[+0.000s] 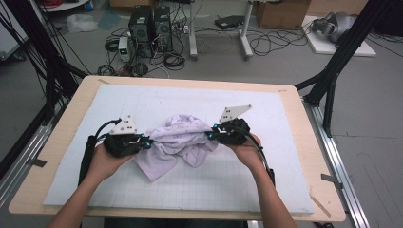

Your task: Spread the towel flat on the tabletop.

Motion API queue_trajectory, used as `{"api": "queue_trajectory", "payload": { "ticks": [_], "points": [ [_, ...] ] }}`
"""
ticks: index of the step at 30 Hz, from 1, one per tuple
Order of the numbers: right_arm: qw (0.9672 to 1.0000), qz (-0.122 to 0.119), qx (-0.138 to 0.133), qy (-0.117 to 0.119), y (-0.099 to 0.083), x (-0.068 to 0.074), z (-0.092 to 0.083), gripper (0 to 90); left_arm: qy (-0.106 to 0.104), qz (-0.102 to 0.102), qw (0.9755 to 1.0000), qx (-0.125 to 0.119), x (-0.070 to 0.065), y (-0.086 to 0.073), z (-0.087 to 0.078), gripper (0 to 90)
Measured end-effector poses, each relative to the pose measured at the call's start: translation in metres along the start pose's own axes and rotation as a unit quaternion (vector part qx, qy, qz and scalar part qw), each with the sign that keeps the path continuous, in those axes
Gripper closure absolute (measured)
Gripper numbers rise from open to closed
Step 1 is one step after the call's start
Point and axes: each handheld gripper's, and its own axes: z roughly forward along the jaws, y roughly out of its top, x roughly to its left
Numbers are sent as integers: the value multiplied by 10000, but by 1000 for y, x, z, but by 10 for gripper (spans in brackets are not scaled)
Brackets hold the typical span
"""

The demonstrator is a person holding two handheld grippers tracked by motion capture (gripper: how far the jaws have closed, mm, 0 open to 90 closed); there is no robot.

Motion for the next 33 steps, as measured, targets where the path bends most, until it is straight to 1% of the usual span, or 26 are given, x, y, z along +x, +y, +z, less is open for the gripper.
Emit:
{"api": "queue_trajectory", "payload": {
  "ticks": [1, 2, 3, 4, 5, 8, 9, 10, 11, 12, 13, 14, 15, 20, 21, 22, 23, 24, 25, 26, 27, 28, 30, 31, 32, 33],
  "points": [
    [9998, 192, 39, -79, 1, -14, 8, 804, 111, -148, 9998, -8, 12, 2, 12, 839],
    [9998, 192, 39, -79, 1, -14, 8, 804, 111, -148, 9998, -8, 12, 2, 12, 839],
    [9991, 367, 165, -127, 2, -27, 19, 803, 200, -282, 9994, 92, 24, 1, 25, 839],
    [9991, 367, 165, -127, 2, -27, 19, 803, 200, -282, 9994, 92, 24, 1, 25, 838],
    [9983, 500, 283, -132, 0, -37, 31, 799, 208, -435, 9988, 122, 32, -3, 37, 834],
    [9976, 604, 313, -102, -2, -40, 41, 775, 111, -541, 9983, 205, 38, -7, 43, 786],
    [9972, 674, 325, -64, -5, -42, 46, 715, 82, -594, 9979, 230, 41, -9, 43, 694],
    [9972, 674, 325, -64, -5, -42, 46, 715, 82, -594, 9979, 230, 41, -9, 43, 652],
    [9970, 693, 317, -106, -6, -40, 44, 660, 101, -628, 9979, 97, 40, -9, 34, 607],
    [9970, 693, 317, -106, -6, -40, 44, 660, 101, -628, 9979, 97, 40, -9, 34, 572],
    [9970, 755, 133, -145, -6, -38, 35, 597, 115, -634, 9979, -67, 39, -9, 22, 552],
    [9970, 755, 133, -145, -6, -38, 35, 597, 115, -634, 9979, -67, 39, -9, 22, 530],
    [9967, 790, -103, -160, -5, -34, 24, 563, 105, -607, 9979, -196, 37, -10, 12, 513],
    [9966, 676, -398, -245, -3, -20, 2, 534, 68, -518, 9983, -273, 27, -16, -5, 486],
    [9970, 543, -505, -213, -2, -8, -6, 536, 46, -445, 9986, -266, 20, -21, -9, 482],
    [9970, 543, -505, -213, -2, -8, -6, 536, 46, -445, 9986, -266, 20, -21, -9, 479],
    [9977, 382, -552, -125, -2, 4, -7, 545, -14, -409, 9988, -261, 13, -28, -11, 479],
    [9977, 382, -552, -125, -2, 4, -7, 545, -14, -409, 9988, -261, 13, -28, -11, 480],
    [9984, 243, -514, -13, -3, 16, -5, 562, -94, -366, 9991, -197, 5, -35, -8, 482],
    [9984, 243, -514, -13, -3, 16, -5, 562, -94, -366, 9991, -197, 5, -35, -8, 487],
    [9990, 91, -428, 79, -6, 26, 3, 564, -123, -347, 9992, -160, 3, -38, -6, 490],
    [9990, 91, -428, 79, -6, 26, 3, 564, -150, -341, 9992, -119, 1, -41, -4, 490],
    [9987, 108, -445, 208, -10, 35, 13, 577, -260, -358, 9990, -37, -2, -46, 2, 553],
    [9991, 111, -308, 286, -11, 39, 22, 588, -419, -356, 9984, 106, -3, -50, 10, 583],
    [9991, 111, -308, 286, -11, 39, 22, 588, -419, -356, 9984, 106, -3, -50, 10, 589],
    [9992, 14, -232, 313, -14, 44, 32, 606, -453, -347, 9982, 164, -3, -51, 14, 594]
  ]
}}
